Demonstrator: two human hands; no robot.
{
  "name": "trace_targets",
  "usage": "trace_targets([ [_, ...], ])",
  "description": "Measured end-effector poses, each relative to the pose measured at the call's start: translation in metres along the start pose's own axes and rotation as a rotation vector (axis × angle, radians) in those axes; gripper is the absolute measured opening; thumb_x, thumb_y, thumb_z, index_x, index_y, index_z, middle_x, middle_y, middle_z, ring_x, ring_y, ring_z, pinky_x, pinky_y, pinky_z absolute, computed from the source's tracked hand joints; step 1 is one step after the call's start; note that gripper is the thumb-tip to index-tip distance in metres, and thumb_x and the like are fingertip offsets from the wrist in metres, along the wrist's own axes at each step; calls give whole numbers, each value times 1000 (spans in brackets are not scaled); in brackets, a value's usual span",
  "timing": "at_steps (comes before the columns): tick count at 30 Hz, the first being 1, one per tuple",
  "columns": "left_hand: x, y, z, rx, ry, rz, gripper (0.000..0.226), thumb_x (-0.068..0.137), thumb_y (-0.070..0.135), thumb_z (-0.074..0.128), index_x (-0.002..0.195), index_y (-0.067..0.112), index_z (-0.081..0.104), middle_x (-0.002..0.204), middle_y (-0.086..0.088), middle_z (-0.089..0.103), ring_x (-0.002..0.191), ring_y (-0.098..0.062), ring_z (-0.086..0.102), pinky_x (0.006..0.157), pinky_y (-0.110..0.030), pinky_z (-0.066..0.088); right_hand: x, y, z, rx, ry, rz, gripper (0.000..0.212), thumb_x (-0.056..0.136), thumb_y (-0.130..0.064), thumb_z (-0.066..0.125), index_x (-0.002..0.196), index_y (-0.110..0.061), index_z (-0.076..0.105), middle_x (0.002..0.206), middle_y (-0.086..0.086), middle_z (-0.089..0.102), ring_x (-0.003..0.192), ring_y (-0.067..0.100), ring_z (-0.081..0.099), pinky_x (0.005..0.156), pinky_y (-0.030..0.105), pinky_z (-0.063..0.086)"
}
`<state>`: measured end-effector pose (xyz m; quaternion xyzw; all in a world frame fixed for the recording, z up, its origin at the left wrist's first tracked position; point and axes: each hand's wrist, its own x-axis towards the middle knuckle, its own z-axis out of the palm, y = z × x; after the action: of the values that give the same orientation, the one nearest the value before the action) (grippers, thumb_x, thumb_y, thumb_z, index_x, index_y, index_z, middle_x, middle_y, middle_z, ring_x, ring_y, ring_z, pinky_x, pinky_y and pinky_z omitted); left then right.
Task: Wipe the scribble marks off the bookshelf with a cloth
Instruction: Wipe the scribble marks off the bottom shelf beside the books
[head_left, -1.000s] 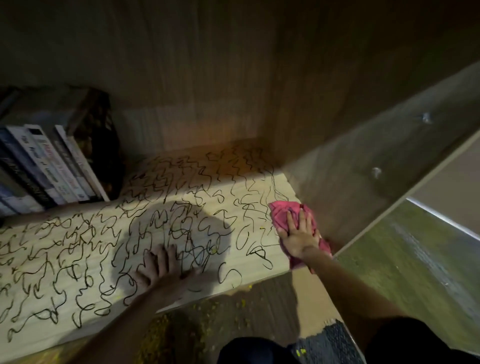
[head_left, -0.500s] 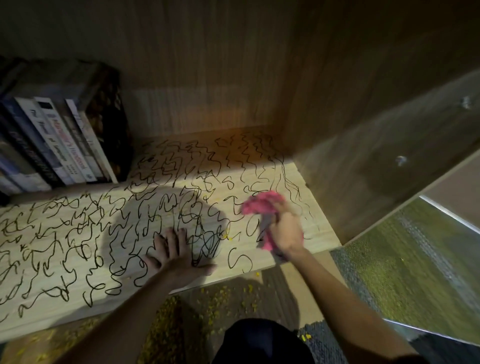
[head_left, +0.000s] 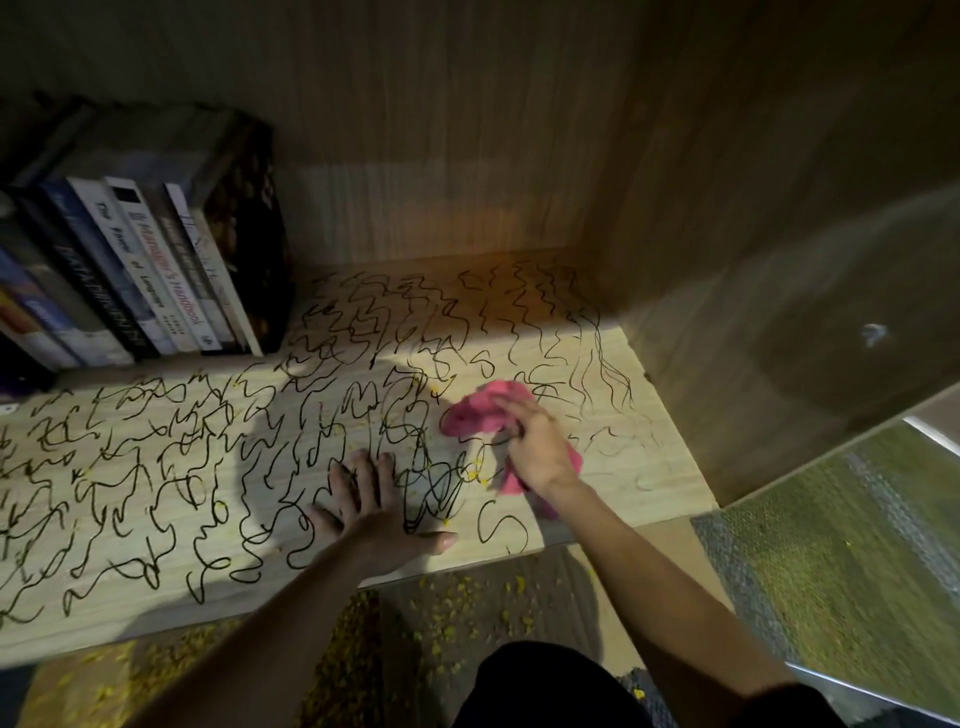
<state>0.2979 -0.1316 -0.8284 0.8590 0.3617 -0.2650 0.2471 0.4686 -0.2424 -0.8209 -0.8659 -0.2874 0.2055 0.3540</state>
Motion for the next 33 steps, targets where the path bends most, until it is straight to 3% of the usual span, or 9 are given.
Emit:
trace_targets([
  [2, 1, 0, 0, 11, 6, -1, 133, 67, 83, 51, 143, 14, -33, 145, -11, -47, 134, -39, -39, 107, -66, -11, 16, 16, -25, 31, 217, 104, 49, 91, 0, 50, 128, -31, 53, 130, -13, 44, 83, 9, 58, 68, 14, 54],
  [4, 4, -2, 0, -2, -2, 5, 134, 67, 83, 51, 143, 13, -34, 144, -10, -47, 133, -39, -40, 106, -67, -12, 28, 43, -45, -171, 345, 298, 47, 93, -15, 54, 137, -30, 45, 145, 4, 37, 113, 26, 55, 92, 42, 52],
  [6, 5, -2, 2, -9, -4, 10, 135, 67, 84, 51, 141, 13, -35, 143, -10, -49, 132, -39, -42, 105, -67, -13, 36, 60, -54, -372, 301, 452, 58, 97, -29, 45, 150, -21, 24, 159, 10, 11, 144, 30, 13, 114, 55, 20],
  [10, 5, 0, -1, -10, 1, 6, 134, 67, 83, 51, 141, 12, -36, 142, -10, -50, 131, -39, -42, 104, -67, -15, 63, 41, -47, -404, 164, 394, 65, 98, -32, 39, 154, -24, 7, 161, 6, -8, 146, 27, -12, 116, 53, 2],
  [15, 6, 1, 4, -33, 56, -17, 127, 70, 83, 46, 145, 15, -31, 147, -8, -44, 134, -36, -40, 105, -66, -15, 51, 2, 4, -407, -11, -58, 59, 92, -10, 50, 146, -29, 35, 158, -8, 17, 147, 15, 5, 118, 41, 4],
  [20, 8, -11, 17, -172, 515, 29, 95, 73, 81, 14, 151, 28, 21, 158, -9, 14, 141, -33, 9, 112, -61, 11, 55, -1, -23, 30, 63, 64, 42, 90, -2, 50, 128, -20, 55, 134, 1, 51, 97, 19, 64, 79, 36, 56],
  [22, 12, -16, 18, -94, 696, 28, 90, 77, 74, 10, 148, 25, 34, 150, -15, 32, 136, -35, 22, 110, -59, 12, 60, 31, -35, -246, 224, 218, 45, 97, -23, 47, 141, -17, 40, 150, 11, 30, 130, 32, 42, 107, 52, 36],
  [25, 21, -15, 20, -10, 670, -29, 90, 72, 75, -5, 152, 36, 6, 161, -5, -4, 146, -24, -13, 112, -51, -12, 69, 61, -34, -512, 307, 277, 58, 101, -39, 28, 153, -16, 14, 160, 12, 0, 147, 32, -2, 116, 52, 1],
  [33, 24, -18, 27, 66, 633, -148, 87, 78, 75, -2, 153, 31, 0, 161, -5, -6, 146, -28, -11, 113, -57, -7, 130, 63, -42, -609, 340, 354, 61, 102, -43, 19, 153, -10, 11, 159, 18, -5, 146, 34, -5, 117, 48, -1],
])
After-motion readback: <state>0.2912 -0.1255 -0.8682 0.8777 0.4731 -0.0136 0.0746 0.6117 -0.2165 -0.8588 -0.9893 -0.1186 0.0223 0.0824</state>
